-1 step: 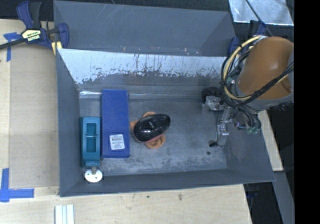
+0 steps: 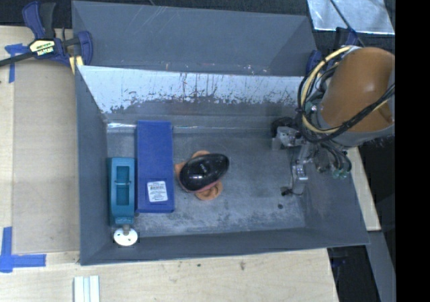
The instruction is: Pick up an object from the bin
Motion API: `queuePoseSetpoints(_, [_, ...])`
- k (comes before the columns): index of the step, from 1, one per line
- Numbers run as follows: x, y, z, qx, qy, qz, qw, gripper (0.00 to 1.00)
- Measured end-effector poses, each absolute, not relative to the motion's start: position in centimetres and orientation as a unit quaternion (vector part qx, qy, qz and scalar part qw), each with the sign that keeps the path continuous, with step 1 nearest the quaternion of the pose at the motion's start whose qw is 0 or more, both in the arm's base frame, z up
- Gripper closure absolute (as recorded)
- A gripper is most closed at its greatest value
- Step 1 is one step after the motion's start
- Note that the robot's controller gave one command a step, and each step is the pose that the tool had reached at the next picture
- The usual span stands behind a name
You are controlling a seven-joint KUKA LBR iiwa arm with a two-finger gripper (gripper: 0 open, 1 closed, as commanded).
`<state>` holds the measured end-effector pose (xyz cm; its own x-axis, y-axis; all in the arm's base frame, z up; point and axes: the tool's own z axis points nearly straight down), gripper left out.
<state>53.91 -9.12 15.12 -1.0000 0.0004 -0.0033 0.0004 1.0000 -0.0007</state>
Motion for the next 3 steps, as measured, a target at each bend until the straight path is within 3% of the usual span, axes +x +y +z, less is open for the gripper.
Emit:
queuePoseSetpoints(1, [53.7, -4.1, 9.9, -0.009, 1.000, -0.001, 0.004, 0.00])
queuePoseSetpoints(2, [56.6, -2.4, 7.4, -0.034, 0.999, 0.002, -0.001, 0.00])
queuePoseSetpoints(3, [57.6, -0.1, 7.2, -0.043, 0.999, -0.002, 0.002, 0.00])
